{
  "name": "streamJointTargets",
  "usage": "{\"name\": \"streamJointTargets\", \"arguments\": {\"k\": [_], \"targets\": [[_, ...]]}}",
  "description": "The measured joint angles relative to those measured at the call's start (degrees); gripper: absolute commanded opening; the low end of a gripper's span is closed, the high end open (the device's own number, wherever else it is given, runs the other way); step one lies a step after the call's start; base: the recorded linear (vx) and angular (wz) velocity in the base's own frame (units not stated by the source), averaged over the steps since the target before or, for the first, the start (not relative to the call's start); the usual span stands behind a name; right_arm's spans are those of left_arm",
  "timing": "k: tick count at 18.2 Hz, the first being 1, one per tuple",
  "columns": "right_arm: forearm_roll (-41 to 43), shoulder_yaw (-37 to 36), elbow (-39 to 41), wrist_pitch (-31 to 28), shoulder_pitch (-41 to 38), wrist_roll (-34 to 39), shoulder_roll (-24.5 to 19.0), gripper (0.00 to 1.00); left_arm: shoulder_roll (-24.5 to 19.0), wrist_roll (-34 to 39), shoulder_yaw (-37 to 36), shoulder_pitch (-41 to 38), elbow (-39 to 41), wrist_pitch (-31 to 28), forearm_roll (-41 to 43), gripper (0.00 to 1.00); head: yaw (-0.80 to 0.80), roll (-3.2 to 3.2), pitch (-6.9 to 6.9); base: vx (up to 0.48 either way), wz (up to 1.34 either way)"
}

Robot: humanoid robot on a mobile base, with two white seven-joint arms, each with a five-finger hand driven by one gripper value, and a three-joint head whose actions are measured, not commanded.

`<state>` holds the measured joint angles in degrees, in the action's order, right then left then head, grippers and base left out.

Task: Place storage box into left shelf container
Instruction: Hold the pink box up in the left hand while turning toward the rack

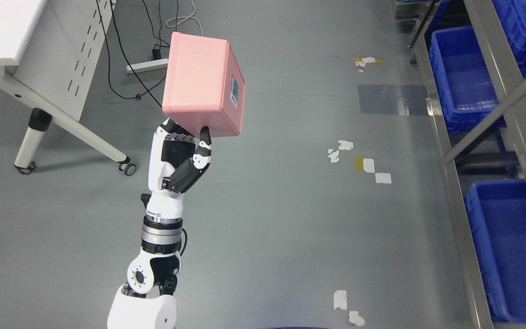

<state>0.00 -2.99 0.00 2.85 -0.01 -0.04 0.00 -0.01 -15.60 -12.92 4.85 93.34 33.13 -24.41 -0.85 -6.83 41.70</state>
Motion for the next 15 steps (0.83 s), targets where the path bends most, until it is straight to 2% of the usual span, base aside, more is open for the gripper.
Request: {"name": "streamJointTargets", "arguments": {"k": [7,15], "targets": [[0.0,0.0,0.0,0.0,0.0,0.2,0.0,1.00,0.0,0.0,0.1,-1.8,1.0,-0.3,-1.7,0.01,0.00,0.00,0.00,0.469,0.05],[0.0,0.0,0.0,0.0,0.0,-0.2,0.0,1.00,0.0,-0.4,-0.5,-2.5,1.6,-0.4,-2.1,0.01,0.00,0.00,0.00,0.549,0.10]]}}
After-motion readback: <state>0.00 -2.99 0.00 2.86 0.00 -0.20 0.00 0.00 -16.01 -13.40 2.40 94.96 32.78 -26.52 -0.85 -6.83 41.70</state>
